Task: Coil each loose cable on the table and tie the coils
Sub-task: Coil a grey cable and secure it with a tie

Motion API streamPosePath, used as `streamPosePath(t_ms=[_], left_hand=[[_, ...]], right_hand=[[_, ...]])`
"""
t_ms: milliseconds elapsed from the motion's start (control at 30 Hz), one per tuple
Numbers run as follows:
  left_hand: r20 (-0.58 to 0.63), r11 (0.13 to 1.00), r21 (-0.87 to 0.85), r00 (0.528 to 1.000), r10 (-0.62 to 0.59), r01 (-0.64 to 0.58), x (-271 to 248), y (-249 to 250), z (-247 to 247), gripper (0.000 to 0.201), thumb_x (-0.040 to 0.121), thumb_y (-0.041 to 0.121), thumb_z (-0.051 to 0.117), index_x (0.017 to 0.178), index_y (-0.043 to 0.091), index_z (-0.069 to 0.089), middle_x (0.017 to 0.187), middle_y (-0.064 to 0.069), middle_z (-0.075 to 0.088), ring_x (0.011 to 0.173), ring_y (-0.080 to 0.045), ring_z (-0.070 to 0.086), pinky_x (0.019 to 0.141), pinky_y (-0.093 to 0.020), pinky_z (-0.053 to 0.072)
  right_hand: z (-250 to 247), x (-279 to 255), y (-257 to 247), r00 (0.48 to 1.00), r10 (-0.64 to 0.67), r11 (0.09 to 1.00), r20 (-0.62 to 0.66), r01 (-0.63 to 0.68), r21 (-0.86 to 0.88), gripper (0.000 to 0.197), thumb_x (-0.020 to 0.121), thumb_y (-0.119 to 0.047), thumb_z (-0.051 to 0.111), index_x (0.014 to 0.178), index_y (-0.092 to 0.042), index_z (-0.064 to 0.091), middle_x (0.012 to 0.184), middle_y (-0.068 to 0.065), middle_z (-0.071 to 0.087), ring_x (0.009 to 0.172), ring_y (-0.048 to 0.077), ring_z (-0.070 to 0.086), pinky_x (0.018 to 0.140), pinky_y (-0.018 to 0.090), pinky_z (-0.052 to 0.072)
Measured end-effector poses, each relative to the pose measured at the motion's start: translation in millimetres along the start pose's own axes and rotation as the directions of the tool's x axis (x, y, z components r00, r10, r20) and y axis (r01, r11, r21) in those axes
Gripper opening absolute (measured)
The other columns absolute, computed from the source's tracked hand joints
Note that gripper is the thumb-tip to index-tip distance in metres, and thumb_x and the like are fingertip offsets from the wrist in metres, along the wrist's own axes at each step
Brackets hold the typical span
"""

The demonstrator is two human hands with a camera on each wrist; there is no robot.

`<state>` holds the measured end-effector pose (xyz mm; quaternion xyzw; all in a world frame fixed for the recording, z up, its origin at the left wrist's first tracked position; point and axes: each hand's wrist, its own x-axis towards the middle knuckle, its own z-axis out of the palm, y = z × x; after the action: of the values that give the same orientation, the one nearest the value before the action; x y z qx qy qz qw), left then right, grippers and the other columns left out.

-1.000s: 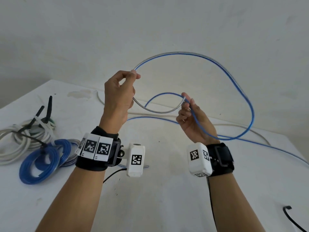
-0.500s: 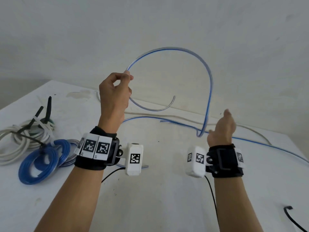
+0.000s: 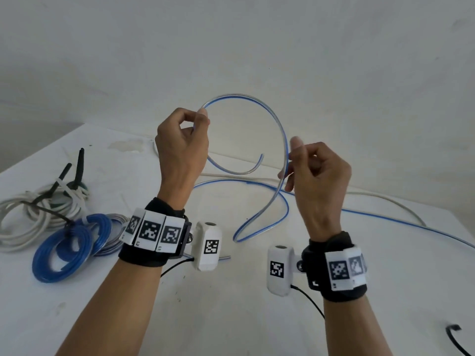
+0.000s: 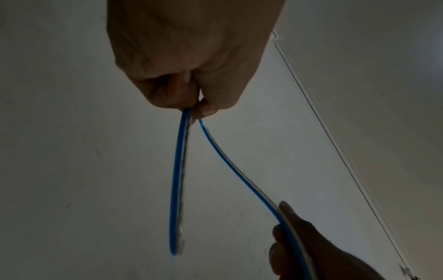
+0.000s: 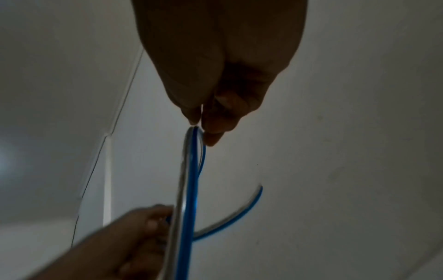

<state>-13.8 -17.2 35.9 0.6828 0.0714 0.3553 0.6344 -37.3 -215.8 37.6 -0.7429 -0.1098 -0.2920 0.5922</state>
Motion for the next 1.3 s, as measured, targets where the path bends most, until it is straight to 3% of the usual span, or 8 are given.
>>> streamPosePath(t_ms=[267,333,433,567,700,900,1100,1300], left_hand=[[0.028,0.984,0.126,0.992,0.125,-0.128,-5.2,1.3,1.8,0.037,0.097,0.041,0.055,0.083,0.007,0.058,0.056,-0.025,0.054,0.054,-0.041,0.043,0.057,-0.045,0.043],[0.045,0.987,0.108,0.993,0.111,-0.115,-5.2,3.0,0.1,0.036,0.097,0.041,0.056,0.083,0.008,0.058,0.054,-0.023,0.051,0.052,-0.038,0.04,0.056,-0.044,0.04],[0.061,0.999,0.026,0.998,0.024,-0.026,-2.3,4.0,-1.3,0.034,0.098,0.036,0.059,0.085,0.004,0.061,0.048,-0.001,0.046,0.047,-0.022,0.039,0.054,-0.031,0.033],[0.145,0.981,-0.12,0.98,-0.137,0.155,0.7,8.4,-1.0,0.031,0.1,0.033,0.06,0.086,0.005,0.063,0.048,0.008,0.042,0.042,-0.01,0.032,0.042,-0.021,0.024],[0.184,0.965,-0.182,0.97,-0.157,0.19,0.8,9.7,-1.4,0.029,0.101,0.034,0.06,0.087,0.008,0.063,0.048,0.006,0.039,0.043,-0.011,0.027,0.041,-0.021,0.02],[0.227,0.999,-0.026,0.974,-0.019,0.026,-10.3,1.1,9.6,0.033,0.101,0.031,0.059,0.083,0.006,0.069,0.056,0.006,0.062,0.043,-0.009,0.043,0.048,-0.021,0.036],[0.442,0.919,0.364,0.896,-0.025,-0.154,-16.5,-11.8,14.4,0.029,0.097,0.046,0.057,0.082,0.03,0.075,0.055,0.01,0.068,0.053,-0.003,0.061,0.066,-0.03,0.049],[0.666,0.923,0.325,0.743,-0.069,-0.206,-19.5,-10.0,15.9,0.031,0.108,0.022,0.04,0.119,0.017,0.068,0.072,0.007,0.065,0.068,-0.015,0.059,0.07,-0.033,0.046]], right_hand=[[10.9,-16.6,-10.0,0.963,-0.269,0.949,-0.001,0.265,-0.17,0.005,0.092,-0.017,0.075,0.094,-0.016,0.07,0.095,-0.005,0.068,0.077,0.014,0.06,0.067,0.023,0.048],[10.6,-13.6,5.2,0.958,-0.283,0.879,0.052,0.281,-0.385,0.028,0.088,-0.008,0.074,0.114,-0.017,0.072,0.121,-0.002,0.06,0.097,0.014,0.051,0.085,0.025,0.046],[7.7,-8.4,18.8,0.964,-0.257,0.864,0.071,0.262,-0.431,0.029,0.087,-0.003,0.071,0.11,-0.019,0.074,0.116,-0.003,0.063,0.095,0.015,0.054,0.087,0.036,0.047],[6.2,-6.1,23.0,0.98,-0.12,0.797,0.159,0.19,-0.573,0.014,0.098,-0.027,0.065,0.108,-0.025,0.076,0.117,-0.009,0.068,0.105,0.02,0.058,0.085,0.031,0.029],[5.5,-4.2,26.7,0.983,0.045,0.795,0.179,0.073,-0.603,0.042,0.097,-0.06,0.051,0.096,-0.027,0.077,0.118,-0.007,0.07,0.114,0.017,0.059,0.098,0.035,0.032],[8.1,-5.8,25.5,0.985,-0.123,0.794,0.123,0.172,-0.583,0.021,0.094,-0.049,0.066,0.097,-0.031,0.078,0.144,0.001,0.057,0.134,0.026,0.046,0.111,0.047,0.03],[6.1,-5.4,15.9,0.951,-0.29,0.5,0.11,0.249,-0.829,0.016,0.098,-0.043,0.061,0.107,-0.041,0.074,0.168,0.012,0.02,0.154,0.048,0.008,0.107,0.083,-0.002],[2.7,-1.6,25.3,0.934,-0.274,0.508,0.231,0.344,-0.79,0.015,0.099,-0.031,0.063,0.108,-0.035,0.074,0.13,-0.009,0.069,0.147,0.032,0.039,0.11,0.08,-0.005]])
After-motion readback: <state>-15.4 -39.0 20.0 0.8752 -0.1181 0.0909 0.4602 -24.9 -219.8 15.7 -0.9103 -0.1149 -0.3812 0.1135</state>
